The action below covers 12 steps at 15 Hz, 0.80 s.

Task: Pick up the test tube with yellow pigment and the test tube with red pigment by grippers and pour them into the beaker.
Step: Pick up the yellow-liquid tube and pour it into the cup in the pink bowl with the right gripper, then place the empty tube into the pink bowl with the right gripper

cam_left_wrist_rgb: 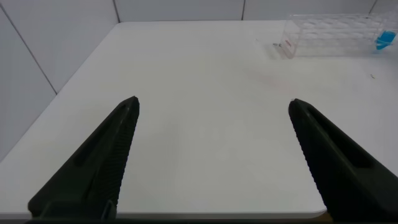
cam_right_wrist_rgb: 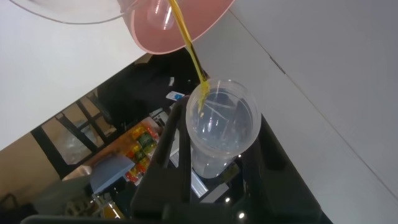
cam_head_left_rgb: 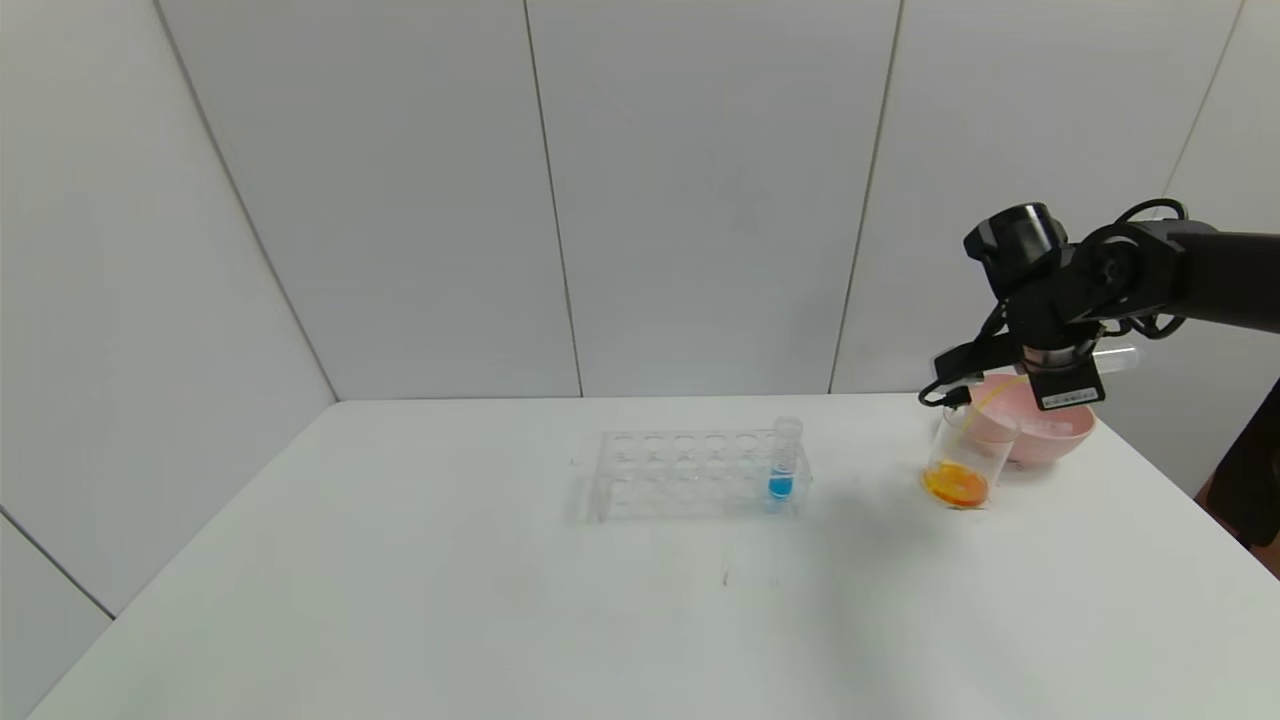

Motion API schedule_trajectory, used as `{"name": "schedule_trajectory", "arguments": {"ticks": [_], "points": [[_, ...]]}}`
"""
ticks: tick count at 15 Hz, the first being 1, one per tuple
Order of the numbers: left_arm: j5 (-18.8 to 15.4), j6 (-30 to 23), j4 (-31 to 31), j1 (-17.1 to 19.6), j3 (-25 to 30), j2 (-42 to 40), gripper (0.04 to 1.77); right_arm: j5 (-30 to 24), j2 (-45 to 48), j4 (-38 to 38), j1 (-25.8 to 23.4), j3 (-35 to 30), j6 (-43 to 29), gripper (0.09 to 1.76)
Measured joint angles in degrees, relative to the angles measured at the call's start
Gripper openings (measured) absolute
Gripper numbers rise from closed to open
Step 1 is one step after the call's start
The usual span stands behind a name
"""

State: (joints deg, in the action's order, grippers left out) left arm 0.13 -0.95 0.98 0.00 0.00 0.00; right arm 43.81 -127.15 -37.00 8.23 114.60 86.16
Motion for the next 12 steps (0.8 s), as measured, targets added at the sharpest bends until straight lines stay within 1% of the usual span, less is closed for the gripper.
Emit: {"name": "schedule_trajectory", "arguments": {"ticks": [3, 12], "points": [[0.0, 0.0, 0.0, 0.0, 0.0, 0.0, 1.72, 0.8, 0.0, 0.0, 0.1, 0.0, 1.1, 0.53], [0.0, 0.0, 0.0, 0.0, 0.0, 0.0, 1.72, 0.8, 0.4, -0.5, 0.4, 0.0, 1.2, 0.53]]}}
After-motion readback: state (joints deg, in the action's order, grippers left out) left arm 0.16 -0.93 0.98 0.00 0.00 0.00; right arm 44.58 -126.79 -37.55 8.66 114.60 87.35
